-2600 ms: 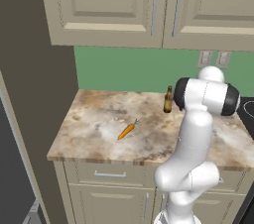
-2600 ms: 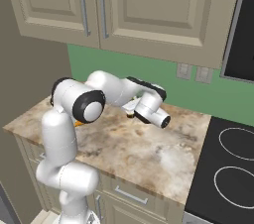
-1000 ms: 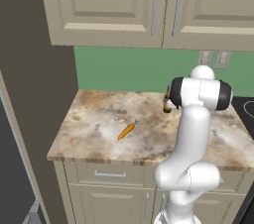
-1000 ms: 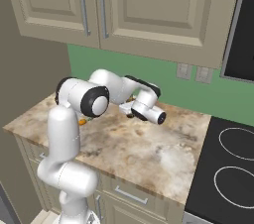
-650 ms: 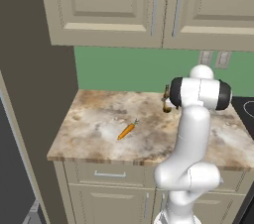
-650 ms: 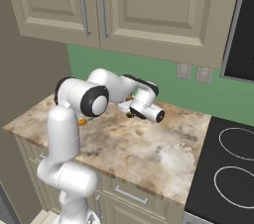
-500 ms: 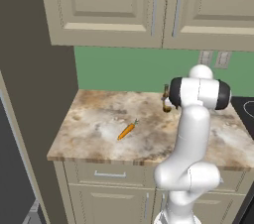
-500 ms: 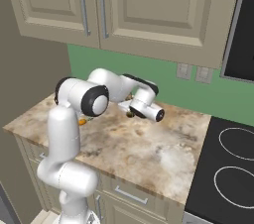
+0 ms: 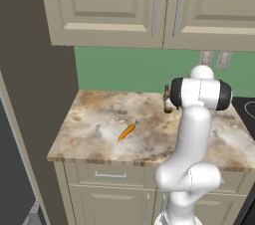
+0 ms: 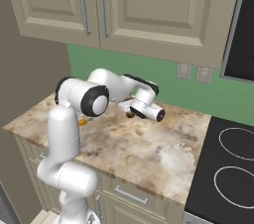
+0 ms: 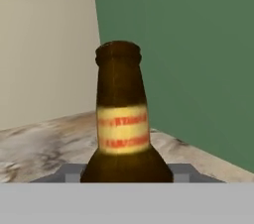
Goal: Place the liquor and beer on the top shelf of the fridge to keep them out of children's reach, and place the carrot on lower shelves for easy access.
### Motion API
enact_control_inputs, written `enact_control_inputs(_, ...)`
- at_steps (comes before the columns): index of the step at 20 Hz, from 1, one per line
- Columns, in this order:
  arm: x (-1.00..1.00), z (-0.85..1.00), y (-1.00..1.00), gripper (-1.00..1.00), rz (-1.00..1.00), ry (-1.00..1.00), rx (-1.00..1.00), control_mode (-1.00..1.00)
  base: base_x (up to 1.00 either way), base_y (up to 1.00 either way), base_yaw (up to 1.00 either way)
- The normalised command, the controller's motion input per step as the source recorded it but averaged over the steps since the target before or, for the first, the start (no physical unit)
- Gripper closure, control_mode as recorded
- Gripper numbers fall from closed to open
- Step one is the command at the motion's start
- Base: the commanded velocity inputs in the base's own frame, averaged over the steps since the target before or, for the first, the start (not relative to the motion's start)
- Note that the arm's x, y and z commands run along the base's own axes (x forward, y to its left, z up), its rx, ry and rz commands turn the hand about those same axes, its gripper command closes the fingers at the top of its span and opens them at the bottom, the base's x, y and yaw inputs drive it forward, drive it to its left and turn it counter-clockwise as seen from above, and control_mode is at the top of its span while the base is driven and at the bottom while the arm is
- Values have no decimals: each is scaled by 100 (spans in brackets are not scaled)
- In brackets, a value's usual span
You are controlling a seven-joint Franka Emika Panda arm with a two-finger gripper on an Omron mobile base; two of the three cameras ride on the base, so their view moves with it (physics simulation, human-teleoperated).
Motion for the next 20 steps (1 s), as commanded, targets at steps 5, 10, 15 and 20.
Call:
enact_control_inputs(5, -89, 49, -6, 100, 0, -2, 0, -100, 0, 0, 0)
enact_control_inputs(10, -100, 76, 0, 100, 0, -11, 0, -100, 0, 0, 0)
enact_control_inputs(15, -100, 87, 0, 100, 0, -12, -2, -100, 0, 0, 0)
enact_control_inputs(20, -100, 79, 2, 100, 0, -6, -6, -100, 0, 0, 0)
